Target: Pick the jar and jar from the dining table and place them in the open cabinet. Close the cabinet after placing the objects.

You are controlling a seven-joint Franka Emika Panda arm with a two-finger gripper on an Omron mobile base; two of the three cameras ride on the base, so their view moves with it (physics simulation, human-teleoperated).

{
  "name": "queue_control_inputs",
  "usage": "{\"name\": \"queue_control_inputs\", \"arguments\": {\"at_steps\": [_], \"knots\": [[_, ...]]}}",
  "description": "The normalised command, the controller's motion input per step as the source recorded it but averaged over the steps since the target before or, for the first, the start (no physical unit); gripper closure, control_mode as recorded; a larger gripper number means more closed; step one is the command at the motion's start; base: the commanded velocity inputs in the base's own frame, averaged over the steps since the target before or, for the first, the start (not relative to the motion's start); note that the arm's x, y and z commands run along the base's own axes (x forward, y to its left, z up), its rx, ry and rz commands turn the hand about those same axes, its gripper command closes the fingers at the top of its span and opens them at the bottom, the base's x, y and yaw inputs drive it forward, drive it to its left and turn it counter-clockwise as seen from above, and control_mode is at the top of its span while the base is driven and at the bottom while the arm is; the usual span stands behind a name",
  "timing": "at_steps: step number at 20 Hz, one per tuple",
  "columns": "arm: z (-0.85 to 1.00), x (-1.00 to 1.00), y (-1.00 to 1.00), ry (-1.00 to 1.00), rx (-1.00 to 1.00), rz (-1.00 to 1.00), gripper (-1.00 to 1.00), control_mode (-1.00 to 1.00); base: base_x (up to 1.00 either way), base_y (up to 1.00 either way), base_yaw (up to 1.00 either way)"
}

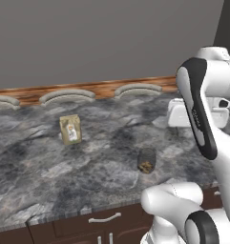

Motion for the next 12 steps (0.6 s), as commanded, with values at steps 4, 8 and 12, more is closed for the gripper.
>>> {"name": "queue_control_inputs", "arguments": {"at_steps": [4,8,12], "knots": [[-0.08,0.29,-0.29,0.26,0.00,0.00,-1.00,-1.00,0.00,0.00,0.00],[-0.09,0.30,-0.25,0.25,0.00,0.00,-1.00,-1.00,0.00,0.00,0.00],[-0.09,0.31,-0.21,0.25,0.00,0.00,-1.00,-1.00,0.00,0.00,0.00]]}}
